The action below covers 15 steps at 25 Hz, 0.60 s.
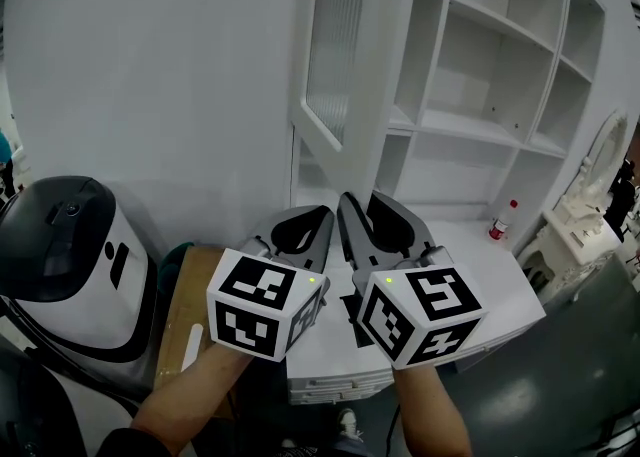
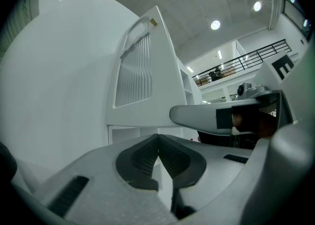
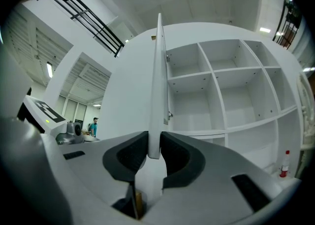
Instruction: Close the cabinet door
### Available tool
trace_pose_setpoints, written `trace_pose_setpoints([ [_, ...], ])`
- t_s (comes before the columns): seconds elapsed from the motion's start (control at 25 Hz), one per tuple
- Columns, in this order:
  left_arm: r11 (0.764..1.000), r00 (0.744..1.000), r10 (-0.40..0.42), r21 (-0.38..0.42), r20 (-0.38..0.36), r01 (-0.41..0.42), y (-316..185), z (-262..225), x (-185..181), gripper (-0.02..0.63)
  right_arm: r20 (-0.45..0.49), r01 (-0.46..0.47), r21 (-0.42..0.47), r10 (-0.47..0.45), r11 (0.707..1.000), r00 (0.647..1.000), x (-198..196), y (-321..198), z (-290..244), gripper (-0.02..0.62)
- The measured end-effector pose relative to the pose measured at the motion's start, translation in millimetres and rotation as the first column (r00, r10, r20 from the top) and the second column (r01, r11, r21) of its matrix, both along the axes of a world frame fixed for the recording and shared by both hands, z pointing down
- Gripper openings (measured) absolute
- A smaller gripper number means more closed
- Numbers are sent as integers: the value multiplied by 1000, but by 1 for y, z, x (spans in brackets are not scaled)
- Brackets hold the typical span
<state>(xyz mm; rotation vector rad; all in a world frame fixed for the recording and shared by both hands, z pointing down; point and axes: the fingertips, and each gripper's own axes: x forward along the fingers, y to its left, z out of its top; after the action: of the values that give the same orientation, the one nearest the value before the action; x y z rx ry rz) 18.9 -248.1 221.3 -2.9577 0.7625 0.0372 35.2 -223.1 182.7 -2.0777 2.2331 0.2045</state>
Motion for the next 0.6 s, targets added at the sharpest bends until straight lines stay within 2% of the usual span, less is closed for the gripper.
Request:
trace_pose_setpoints([
  [0.6, 1000, 1000, -18, 6, -23, 18, -4, -3, 61, 11, 5, 36, -11, -36, 999, 999, 64, 0, 0, 78],
])
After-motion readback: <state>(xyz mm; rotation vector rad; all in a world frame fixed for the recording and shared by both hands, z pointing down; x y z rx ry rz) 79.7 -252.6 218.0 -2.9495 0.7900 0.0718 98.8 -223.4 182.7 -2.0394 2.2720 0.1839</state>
